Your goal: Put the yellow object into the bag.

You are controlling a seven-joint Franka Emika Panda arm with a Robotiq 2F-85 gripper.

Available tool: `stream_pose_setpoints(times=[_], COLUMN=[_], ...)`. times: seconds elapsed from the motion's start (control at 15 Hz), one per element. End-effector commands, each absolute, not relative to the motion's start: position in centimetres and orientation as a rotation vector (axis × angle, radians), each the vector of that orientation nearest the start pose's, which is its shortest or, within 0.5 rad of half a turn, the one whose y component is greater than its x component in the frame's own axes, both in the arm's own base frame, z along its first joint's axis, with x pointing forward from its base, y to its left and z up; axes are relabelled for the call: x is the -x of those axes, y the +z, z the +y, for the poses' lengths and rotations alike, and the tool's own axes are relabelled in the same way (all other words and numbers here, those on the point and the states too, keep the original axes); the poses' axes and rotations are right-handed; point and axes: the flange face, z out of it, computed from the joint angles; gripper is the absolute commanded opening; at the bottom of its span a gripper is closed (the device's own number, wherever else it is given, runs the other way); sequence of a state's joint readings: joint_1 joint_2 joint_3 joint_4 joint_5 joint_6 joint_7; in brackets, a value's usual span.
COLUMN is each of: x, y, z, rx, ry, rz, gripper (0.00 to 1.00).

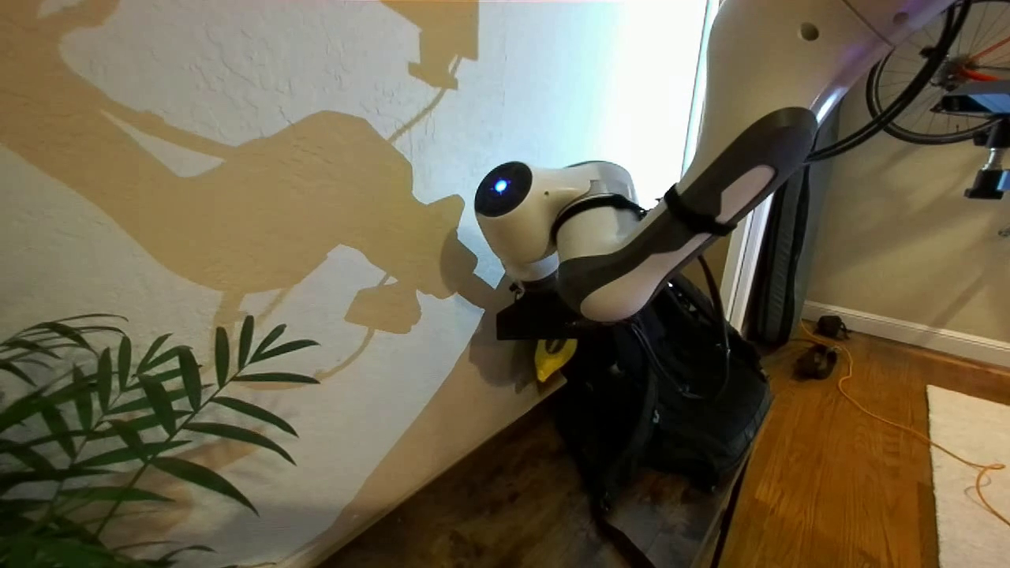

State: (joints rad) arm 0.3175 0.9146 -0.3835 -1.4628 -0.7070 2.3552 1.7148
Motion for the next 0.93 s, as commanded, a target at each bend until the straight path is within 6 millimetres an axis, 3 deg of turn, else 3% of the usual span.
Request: stream_pose_setpoints(times=[0.0, 0.53, 0.87], x=[-70.8, -70.9, -71.2], y=[19.9, 22.4, 22.4], z=[0.3, 3.1, 3.4], rx=[-2.061, -1.972, -1.965], ry=[0.811, 0.803, 0.693], rz=[-1.192, -0.86, -0.682], gripper=[0.07, 0.07, 0.07])
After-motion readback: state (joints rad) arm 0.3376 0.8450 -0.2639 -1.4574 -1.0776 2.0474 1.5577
